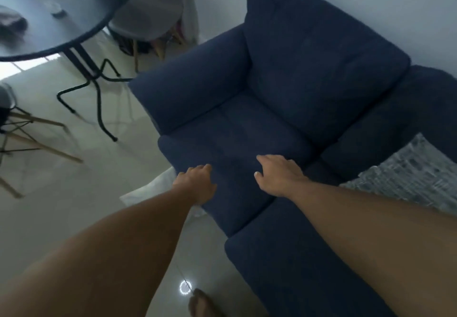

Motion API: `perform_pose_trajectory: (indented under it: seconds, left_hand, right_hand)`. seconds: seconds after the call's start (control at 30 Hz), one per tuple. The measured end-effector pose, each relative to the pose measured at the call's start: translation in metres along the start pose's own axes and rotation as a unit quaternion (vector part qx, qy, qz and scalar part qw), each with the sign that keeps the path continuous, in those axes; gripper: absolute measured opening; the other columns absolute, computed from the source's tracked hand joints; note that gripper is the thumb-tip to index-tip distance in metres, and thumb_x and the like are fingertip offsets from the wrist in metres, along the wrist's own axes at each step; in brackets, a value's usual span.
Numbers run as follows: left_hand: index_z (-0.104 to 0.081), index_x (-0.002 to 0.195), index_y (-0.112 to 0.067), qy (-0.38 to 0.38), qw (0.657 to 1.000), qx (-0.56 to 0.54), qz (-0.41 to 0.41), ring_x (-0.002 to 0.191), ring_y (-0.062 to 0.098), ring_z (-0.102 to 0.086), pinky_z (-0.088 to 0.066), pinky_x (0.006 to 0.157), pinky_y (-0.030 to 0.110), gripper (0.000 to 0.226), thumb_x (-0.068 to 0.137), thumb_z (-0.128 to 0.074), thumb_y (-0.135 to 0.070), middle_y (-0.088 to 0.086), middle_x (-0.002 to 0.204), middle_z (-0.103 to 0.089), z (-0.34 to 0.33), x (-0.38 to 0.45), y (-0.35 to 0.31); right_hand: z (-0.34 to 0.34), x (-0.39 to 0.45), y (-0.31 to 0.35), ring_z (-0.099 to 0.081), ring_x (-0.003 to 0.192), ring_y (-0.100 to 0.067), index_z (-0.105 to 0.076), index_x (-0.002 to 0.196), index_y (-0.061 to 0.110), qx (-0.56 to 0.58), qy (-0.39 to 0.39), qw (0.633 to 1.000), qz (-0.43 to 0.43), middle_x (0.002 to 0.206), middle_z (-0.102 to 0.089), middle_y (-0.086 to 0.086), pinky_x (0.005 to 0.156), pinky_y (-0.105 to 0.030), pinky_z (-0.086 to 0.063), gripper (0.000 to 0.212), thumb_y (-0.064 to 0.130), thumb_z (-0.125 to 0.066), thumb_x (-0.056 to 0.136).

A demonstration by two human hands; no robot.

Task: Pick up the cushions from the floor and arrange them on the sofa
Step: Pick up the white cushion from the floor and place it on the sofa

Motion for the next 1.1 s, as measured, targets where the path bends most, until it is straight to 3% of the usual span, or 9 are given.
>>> perform_pose_trajectory:
  seconds: [0.2,0.53,0.93,1.1]
  left_hand:
    - [-0.039,0.158,-0.024,0.017,0.995,-0.077,0.065,0.144,0.035,-0.051,-0.041,0.117,0.046,0.058,0.105,-0.049,-0.044,0.008,0.161,-0.049,-0.036,-0.021,0.101]
    - [-0.04,0.157,-0.018,0.037,0.971,-0.158,0.178,0.144,0.033,-0.049,-0.042,0.114,0.045,0.062,0.102,-0.052,-0.046,0.007,0.159,-0.049,-0.094,-0.053,0.231]
    - [-0.041,0.156,-0.016,0.066,0.921,-0.269,0.273,0.141,0.034,-0.051,-0.043,0.113,0.047,0.061,0.103,-0.053,-0.042,0.01,0.157,-0.052,-0.162,-0.008,0.314]
    - [-0.042,0.155,-0.015,0.061,0.893,-0.326,0.304,0.141,0.035,-0.052,-0.043,0.114,0.047,0.062,0.102,-0.055,-0.043,0.011,0.157,-0.053,-0.199,0.029,0.347]
  right_hand:
    - [-0.04,0.034,0.105,-0.044,0.146,-0.029,-0.037,0.162,0.018,-0.039,0.067,0.996,0.048,0.16,-0.047,-0.005,0.118,-0.05,-0.035,0.058,0.041,-0.043,0.108]
    - [-0.097,0.075,0.246,-0.045,0.145,-0.032,-0.04,0.159,0.018,-0.048,0.15,0.982,0.101,0.16,-0.047,-0.008,0.116,-0.047,-0.036,0.056,0.04,-0.044,0.108]
    - [-0.19,0.18,0.303,-0.049,0.145,-0.034,-0.042,0.159,0.019,0.021,0.235,0.97,0.057,0.162,-0.047,-0.01,0.11,-0.043,-0.045,0.062,0.046,-0.05,0.104]
    - [-0.24,0.23,0.307,-0.049,0.145,-0.037,-0.041,0.161,0.018,0.048,0.252,0.966,0.012,0.163,-0.047,-0.013,0.115,-0.042,-0.044,0.065,0.045,-0.054,0.103]
Point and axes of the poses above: each hand's wrist, its own x-axis towards the middle knuckle, its own z-axis out of the back of the hand, y = z × x, the point moved 7 cm from there along x, towards the middle knuckle
